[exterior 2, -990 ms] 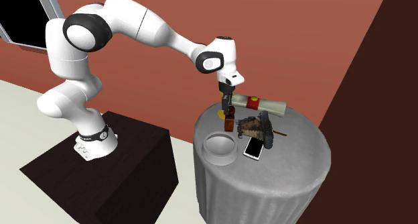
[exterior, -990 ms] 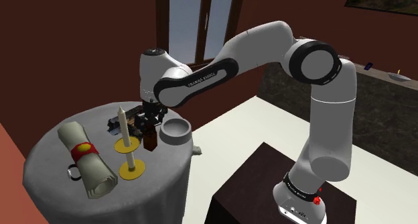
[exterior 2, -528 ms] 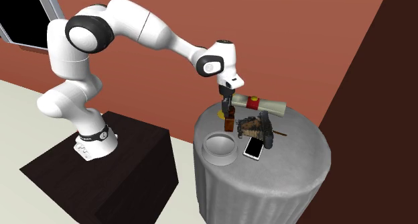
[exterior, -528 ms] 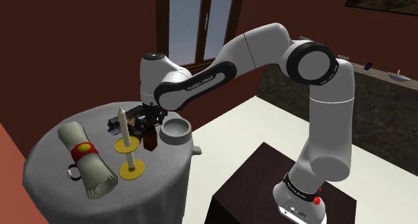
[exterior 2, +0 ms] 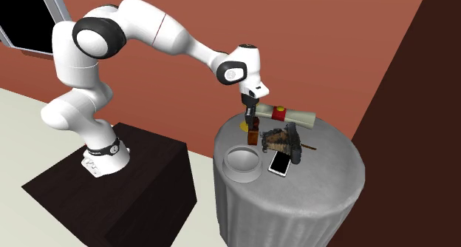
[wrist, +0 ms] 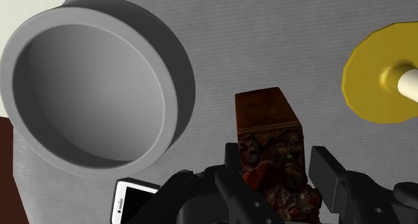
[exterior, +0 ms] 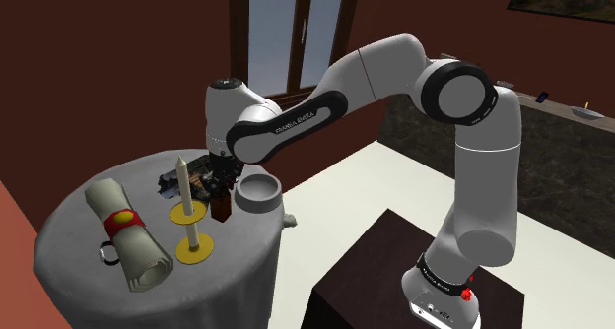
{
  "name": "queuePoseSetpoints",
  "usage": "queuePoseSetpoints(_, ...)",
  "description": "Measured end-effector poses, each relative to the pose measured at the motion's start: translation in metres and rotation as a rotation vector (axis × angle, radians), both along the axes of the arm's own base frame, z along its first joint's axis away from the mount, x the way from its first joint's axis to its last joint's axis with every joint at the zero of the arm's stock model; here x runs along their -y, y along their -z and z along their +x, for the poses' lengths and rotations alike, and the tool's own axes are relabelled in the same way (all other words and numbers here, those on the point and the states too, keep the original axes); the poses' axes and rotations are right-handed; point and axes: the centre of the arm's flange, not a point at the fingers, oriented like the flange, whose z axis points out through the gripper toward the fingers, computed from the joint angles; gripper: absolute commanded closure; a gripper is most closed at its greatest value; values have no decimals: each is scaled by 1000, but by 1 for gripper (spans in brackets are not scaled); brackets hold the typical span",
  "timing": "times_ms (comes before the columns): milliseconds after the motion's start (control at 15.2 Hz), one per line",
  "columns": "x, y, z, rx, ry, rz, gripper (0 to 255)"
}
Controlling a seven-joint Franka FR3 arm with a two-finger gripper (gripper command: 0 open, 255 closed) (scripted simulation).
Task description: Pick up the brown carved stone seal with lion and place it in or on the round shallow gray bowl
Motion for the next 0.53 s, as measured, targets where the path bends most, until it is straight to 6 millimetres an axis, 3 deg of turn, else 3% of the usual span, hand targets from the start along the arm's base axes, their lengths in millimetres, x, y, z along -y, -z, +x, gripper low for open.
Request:
queuePoseSetpoints(264,0,0,0,-1,-1,0,255)
queuePoseSetpoints(528,1,-16,-1,-2,-1,0,255)
